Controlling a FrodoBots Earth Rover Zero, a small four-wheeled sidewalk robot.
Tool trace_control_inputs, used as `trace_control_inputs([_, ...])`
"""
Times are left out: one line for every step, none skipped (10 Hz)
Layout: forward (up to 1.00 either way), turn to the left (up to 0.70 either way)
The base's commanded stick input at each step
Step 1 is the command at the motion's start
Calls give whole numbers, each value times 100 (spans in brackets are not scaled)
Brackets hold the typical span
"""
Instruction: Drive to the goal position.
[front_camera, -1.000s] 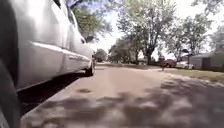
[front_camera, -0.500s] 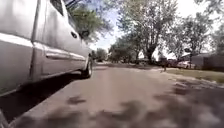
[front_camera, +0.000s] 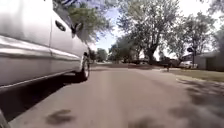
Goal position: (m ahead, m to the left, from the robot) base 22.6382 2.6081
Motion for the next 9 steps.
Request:
trace_control_inputs([100, 2])
trace_control_inputs([100, 2])
trace_control_inputs([100, 2])
trace_control_inputs([100, 2])
trace_control_inputs([100, 2])
trace_control_inputs([100, 2])
trace_control_inputs([100, 2])
trace_control_inputs([100, 2])
trace_control_inputs([100, 2])
